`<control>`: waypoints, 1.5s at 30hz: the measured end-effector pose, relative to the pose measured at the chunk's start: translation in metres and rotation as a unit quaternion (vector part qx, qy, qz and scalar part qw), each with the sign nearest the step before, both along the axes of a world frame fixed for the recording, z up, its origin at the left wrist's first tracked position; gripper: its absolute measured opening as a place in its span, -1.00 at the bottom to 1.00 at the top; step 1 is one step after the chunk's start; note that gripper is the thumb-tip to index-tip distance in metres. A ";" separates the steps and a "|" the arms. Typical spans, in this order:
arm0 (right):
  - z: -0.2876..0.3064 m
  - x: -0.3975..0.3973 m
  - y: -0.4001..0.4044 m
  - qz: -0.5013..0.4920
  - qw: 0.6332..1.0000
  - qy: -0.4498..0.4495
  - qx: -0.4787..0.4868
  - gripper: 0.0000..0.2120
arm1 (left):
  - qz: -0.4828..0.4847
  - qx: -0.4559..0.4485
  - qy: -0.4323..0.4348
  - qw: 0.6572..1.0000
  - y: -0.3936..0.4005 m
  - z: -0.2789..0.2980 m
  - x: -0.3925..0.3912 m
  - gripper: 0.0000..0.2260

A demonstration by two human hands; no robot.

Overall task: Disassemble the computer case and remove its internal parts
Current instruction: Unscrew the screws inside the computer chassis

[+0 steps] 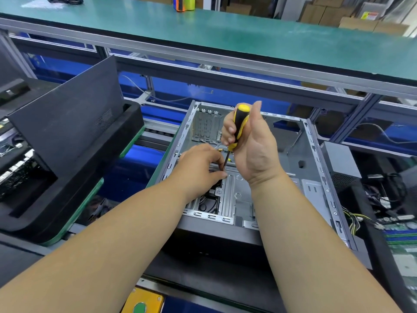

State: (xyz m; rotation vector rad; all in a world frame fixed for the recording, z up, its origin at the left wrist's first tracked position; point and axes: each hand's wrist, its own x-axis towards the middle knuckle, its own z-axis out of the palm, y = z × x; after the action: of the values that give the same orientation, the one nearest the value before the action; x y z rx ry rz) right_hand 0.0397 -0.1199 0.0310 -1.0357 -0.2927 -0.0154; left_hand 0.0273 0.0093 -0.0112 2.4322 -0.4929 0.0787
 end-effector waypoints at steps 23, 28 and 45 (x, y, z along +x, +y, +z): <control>0.001 -0.002 -0.004 0.015 0.999 0.018 0.037 -0.83 | 0.002 -0.005 0.008 1.000 0.000 -0.001 0.000 -0.85; 0.003 0.000 -0.007 0.015 0.999 0.020 0.027 -0.76 | 0.003 0.000 0.011 1.000 0.001 0.000 0.000 -0.86; -0.001 0.000 -0.002 0.015 1.000 0.013 0.010 -0.75 | 0.003 -0.005 0.006 1.000 0.000 0.001 -0.001 -0.82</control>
State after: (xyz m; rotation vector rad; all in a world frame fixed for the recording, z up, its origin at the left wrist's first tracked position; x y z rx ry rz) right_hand 0.0393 -0.1223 0.0297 -1.0110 -0.2837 0.0220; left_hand 0.0266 0.0098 -0.0097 2.4234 -0.4787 0.0700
